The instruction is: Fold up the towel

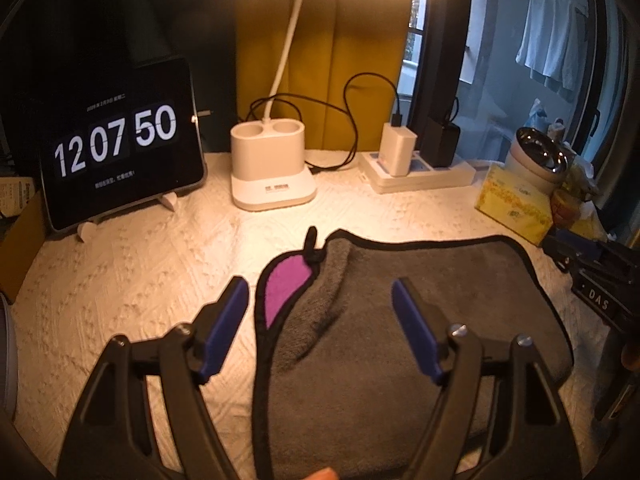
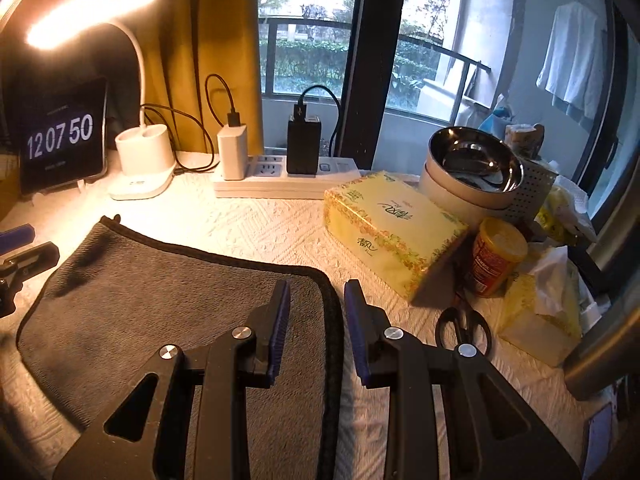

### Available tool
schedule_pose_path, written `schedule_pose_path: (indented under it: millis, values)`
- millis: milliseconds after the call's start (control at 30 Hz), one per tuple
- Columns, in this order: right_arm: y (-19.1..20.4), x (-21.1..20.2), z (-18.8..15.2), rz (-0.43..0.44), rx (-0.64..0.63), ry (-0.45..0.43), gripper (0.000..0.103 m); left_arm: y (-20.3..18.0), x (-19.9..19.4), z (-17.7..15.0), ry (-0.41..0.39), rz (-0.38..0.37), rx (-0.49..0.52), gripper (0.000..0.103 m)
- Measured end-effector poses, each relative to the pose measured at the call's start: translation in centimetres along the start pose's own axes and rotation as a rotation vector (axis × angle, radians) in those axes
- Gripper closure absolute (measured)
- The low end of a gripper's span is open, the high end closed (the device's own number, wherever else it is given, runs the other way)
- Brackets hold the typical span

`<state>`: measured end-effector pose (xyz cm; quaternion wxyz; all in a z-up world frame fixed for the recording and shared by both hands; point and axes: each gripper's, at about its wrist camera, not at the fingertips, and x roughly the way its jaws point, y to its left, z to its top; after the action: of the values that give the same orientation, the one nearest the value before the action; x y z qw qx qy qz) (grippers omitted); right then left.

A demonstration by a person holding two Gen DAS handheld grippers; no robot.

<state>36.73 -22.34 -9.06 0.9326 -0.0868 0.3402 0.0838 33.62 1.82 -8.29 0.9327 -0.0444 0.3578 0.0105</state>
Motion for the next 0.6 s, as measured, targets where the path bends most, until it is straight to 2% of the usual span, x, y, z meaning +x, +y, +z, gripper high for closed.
schedule_pose_path:
  millis: [600]
  values:
    - [0.7, -5.2, -1.5, 0.011, 0.003, -0.042, 0.073, 0.2, -5.4, -1.8, -0.045, -0.016, -0.018, 0.027]
